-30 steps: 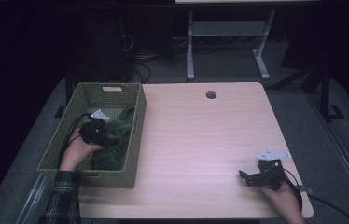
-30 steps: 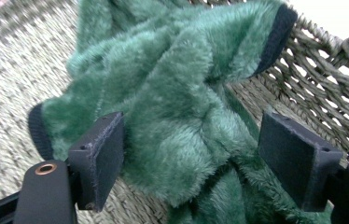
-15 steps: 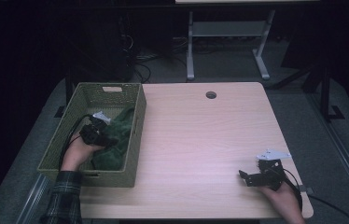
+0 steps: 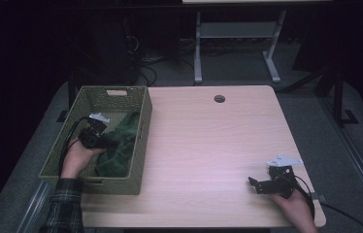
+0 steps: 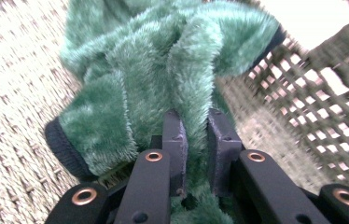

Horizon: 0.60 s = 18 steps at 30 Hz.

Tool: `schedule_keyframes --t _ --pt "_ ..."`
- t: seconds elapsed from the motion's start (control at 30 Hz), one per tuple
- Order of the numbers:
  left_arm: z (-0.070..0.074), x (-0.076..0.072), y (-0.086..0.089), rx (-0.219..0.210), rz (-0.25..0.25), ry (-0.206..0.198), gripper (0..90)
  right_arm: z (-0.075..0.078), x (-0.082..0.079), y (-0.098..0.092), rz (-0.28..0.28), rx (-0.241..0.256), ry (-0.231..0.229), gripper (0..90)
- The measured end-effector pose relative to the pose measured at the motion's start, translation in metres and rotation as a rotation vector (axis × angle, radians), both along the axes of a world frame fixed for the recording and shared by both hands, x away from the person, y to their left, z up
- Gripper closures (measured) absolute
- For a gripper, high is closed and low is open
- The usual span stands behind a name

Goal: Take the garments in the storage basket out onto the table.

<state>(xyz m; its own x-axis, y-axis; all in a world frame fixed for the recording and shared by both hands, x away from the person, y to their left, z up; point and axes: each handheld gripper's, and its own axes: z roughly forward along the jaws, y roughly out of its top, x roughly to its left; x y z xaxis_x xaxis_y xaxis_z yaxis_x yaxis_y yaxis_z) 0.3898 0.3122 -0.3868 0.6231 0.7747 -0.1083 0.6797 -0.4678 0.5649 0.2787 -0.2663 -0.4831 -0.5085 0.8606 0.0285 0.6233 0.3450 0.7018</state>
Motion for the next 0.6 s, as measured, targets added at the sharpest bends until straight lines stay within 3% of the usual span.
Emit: schedule_keyframes --t 0.07,0.1,0.17,0.27,0.6 --pt "0.007 -0.003 0.004 -0.046 0.017 -0.038 79.2 0.000 0.000 0.000 0.000 0.000 0.000 2.1" --pt "0.007 -0.003 0.004 -0.046 0.017 -0.038 79.2 0.000 0.000 0.000 0.000 0.000 0.000 2.1" --pt "0.014 -0.006 0.007 -0.093 0.028 -0.057 79.2 0.000 0.000 0.000 0.000 0.000 0.000 2.1" --pt "0.018 -0.008 0.009 -0.108 0.033 -0.067 79.4 0.000 0.000 0.000 0.000 0.000 0.000 2.1" --pt "0.044 -0.020 0.012 -0.217 0.060 -0.155 79.4 0.000 0.000 0.000 0.000 0.000 0.000 2.1"
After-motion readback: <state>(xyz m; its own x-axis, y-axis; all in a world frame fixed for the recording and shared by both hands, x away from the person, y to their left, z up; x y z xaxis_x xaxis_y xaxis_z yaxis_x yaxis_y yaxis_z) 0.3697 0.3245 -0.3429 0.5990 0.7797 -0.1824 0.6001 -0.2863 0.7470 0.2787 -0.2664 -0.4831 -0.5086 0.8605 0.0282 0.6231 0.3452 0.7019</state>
